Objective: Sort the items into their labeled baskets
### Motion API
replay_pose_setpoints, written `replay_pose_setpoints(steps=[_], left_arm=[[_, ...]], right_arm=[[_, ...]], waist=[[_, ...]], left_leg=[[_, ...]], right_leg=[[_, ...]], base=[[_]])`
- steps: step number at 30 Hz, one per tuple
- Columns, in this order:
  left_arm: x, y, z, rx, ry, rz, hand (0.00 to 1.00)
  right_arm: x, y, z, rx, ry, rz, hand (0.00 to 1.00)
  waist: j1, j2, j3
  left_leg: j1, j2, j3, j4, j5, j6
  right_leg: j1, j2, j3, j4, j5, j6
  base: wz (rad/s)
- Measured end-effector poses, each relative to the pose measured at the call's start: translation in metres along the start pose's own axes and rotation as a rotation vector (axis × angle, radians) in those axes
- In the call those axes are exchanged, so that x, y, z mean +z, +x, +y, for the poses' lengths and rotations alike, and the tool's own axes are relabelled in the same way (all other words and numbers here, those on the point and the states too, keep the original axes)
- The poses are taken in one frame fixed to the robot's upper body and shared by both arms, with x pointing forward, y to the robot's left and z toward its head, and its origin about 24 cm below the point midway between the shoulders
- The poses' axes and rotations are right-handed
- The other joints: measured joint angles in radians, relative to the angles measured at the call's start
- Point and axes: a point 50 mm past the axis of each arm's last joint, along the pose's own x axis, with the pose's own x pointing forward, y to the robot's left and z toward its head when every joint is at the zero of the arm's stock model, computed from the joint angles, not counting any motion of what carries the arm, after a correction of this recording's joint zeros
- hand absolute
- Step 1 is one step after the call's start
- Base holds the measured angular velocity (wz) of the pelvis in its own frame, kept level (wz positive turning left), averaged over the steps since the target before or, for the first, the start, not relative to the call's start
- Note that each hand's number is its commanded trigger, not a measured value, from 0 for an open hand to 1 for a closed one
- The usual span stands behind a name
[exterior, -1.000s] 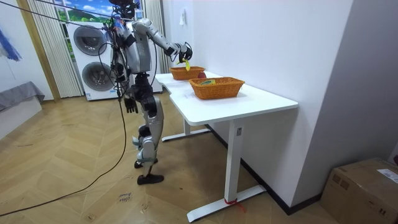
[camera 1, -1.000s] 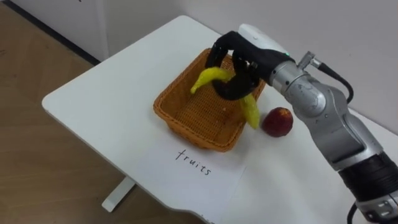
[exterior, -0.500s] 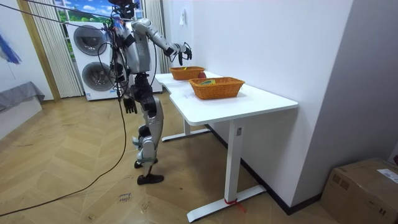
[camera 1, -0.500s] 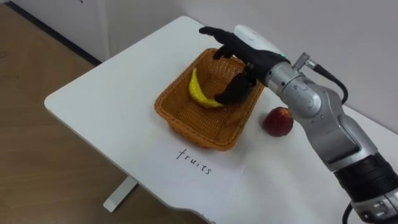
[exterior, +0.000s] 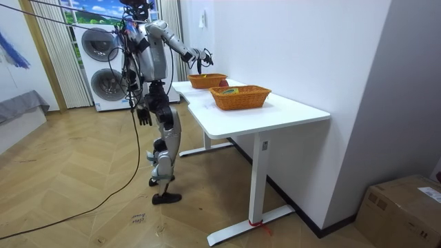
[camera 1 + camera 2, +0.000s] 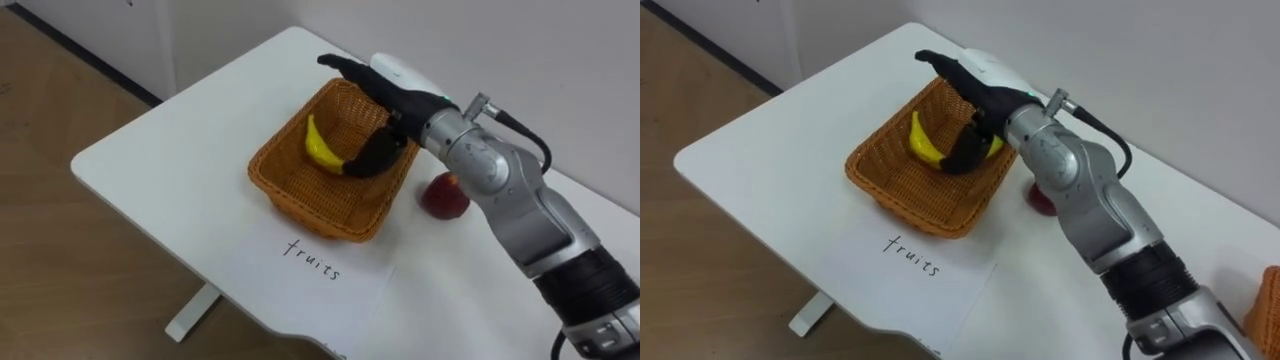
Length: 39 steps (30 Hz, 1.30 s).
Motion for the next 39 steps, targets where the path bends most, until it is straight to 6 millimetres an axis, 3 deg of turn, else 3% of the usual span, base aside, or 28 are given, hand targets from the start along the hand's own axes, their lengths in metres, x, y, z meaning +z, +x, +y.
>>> replay_pose_setpoints(steps=[5,9,11,17,23,28,31,35,39], left_arm=[[0.001,0.0,0.0,0.003,-0.001,-0.001,0.0],[-0.003,-0.002,-0.001,0.003,0.004,0.004,0.0],[-0.005,-0.003,-0.001,0.014,0.016,0.008,0.0],[-0.01,-0.006,-0.008,0.014,0.012,0.029,0.0],[-0.009,-0.009,-0.015,-0.016,0.017,0.021,0.0],[-0.016,-0.013,-0.02,-0.036,0.038,0.025,0.0],[-0.019,-0.014,-0.021,-0.041,0.043,0.035,0.0],[-0.022,-0.015,-0.025,-0.051,0.047,0.049,0.0],[-0.02,-0.016,-0.028,-0.062,0.06,0.041,0.0]], right_arm=[[-0.001,-0.001,-0.006,-0.055,0.046,-0.005,0.0],[-0.004,-0.003,-0.019,-0.156,0.12,-0.01,0.0],[-0.005,-0.005,-0.024,-0.214,0.17,-0.017,0.0],[-0.015,-0.011,-0.031,-0.354,0.27,-0.001,0.0],[-0.028,-0.015,-0.024,-0.426,0.377,0.041,0.0],[-0.043,-0.019,-0.016,-0.47,0.47,0.094,0.0],[-0.059,-0.024,-0.005,-0.507,0.58,0.169,0.0],[-0.063,-0.024,0.002,-0.519,0.637,0.197,0.0],[-0.065,-0.026,0.002,-0.556,0.649,0.215,0.0]], waist=[[-0.012,0.002,-0.0029],[-0.022,0.024,-0.0146],[-0.036,0.033,-0.0167],[-0.074,0.052,-0.0134],[-0.1,0.071,-0.0142],[-0.125,0.103,-0.0189],[-0.128,0.11,-0.018],[-0.147,0.114,-0.0181],[-0.148,0.126,-0.0256]], left_leg=[[-0.001,0.0,0.001,0.007,0.0,0.0],[0.003,-0.004,0.0,0.014,0.0,0.001],[0.009,-0.005,0.001,0.014,0.002,0.003],[0.02,-0.007,0.01,0.014,0.002,0.003],[0.019,-0.007,0.015,0.015,0.008,0.003],[0.019,-0.011,0.016,0.014,0.012,0.005],[0.017,-0.011,0.014,0.013,0.013,0.005],[0.012,-0.012,0.012,0.013,0.013,0.005],[0.016,-0.013,0.009,0.011,0.013,0.005]], right_leg=[[0.0,0.0,-0.001,0.0,0.0,0.0],[0.007,-0.003,0.001,0.0,0.0,0.0],[0.012,-0.005,0.001,-0.001,0.0,0.0],[0.029,-0.007,0.002,0.0,0.0,0.004],[0.027,-0.009,0.003,0.002,0.001,0.004],[0.025,-0.013,0.002,0.004,0.001,0.005],[0.022,-0.013,0.0,0.004,0.001,0.005],[0.018,-0.013,0.0,0.003,0.001,0.005],[0.021,-0.013,0.0,0.001,0.001,0.006]], base=[[0.02],[0.0],[0.0],[-0.02],[-0.01],[0.0],[0.0],[0.0],[0.0]])
